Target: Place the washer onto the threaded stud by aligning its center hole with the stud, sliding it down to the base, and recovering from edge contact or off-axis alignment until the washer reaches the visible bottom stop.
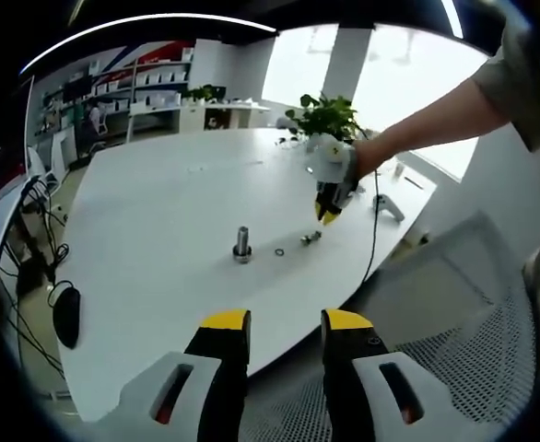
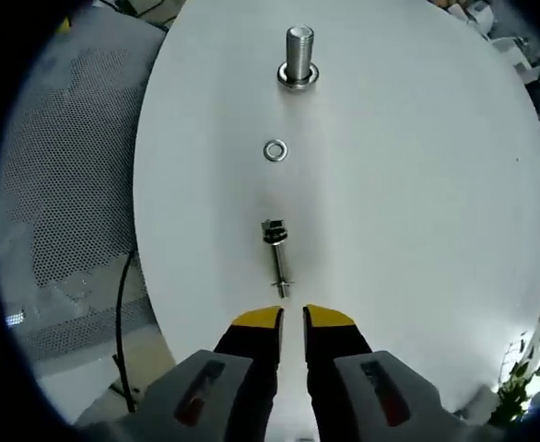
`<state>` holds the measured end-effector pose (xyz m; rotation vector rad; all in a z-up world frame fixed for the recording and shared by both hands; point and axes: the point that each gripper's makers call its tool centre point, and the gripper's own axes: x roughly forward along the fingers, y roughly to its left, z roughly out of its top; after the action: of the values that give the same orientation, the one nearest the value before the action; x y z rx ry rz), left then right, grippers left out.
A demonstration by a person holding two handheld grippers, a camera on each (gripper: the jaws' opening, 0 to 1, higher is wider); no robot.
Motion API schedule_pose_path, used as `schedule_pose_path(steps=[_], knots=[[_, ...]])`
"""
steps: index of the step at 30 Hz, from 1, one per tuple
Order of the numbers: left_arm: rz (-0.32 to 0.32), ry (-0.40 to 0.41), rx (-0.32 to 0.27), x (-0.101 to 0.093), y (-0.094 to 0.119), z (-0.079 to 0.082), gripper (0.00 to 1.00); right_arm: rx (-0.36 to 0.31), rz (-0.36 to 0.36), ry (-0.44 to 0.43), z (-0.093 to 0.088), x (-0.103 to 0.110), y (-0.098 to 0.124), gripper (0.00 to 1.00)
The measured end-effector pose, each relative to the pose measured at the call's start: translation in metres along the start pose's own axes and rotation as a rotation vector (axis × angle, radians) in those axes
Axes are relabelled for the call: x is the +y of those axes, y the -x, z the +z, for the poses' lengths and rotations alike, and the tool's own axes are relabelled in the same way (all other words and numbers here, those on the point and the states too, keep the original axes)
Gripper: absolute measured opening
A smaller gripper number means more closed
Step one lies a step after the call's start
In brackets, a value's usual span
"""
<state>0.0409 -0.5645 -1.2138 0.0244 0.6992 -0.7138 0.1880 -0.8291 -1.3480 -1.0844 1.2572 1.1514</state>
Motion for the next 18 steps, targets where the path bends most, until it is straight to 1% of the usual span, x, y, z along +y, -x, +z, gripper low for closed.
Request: schedule_pose_path(steps=[1,4,6,8,9,15,17,18], knots=[[0.000,0.000,0.002,0.000,0.000,0.000,0.29,-0.024,0.000,-0.007,0.002,0.000,-0.002,0.11],[-0.003,0.000,0.007,-0.001,0.000,-0.001,0.29,-0.062,-0.009,-0.021,0.003,-0.001,-0.008,0.11],[-0.005,-0.001,0.011,-0.001,-0.001,-0.002,0.29,-0.077,0.010,-0.039,0.004,0.003,-0.012,0.11],[-0.006,-0.001,0.015,-0.001,-0.001,-0.002,0.29,-0.083,0.007,-0.022,0.006,0.004,-0.014,0.11],[-0.005,-0.001,0.018,-0.001,-0.001,-0.003,0.29,-0.079,-0.001,0.002,0.005,0.004,-0.016,0.10],[-0.005,-0.002,0.025,-0.001,-0.001,-0.004,0.29,-0.084,-0.006,0.027,0.008,0.001,-0.021,0.10],[-0.006,0.000,0.026,-0.001,-0.002,-0.005,0.29,-0.073,0.001,0.031,0.007,0.002,-0.023,0.10],[-0.005,0.000,0.027,-0.001,-0.002,-0.005,0.29,-0.071,0.003,0.047,0.007,0.003,-0.024,0.10]])
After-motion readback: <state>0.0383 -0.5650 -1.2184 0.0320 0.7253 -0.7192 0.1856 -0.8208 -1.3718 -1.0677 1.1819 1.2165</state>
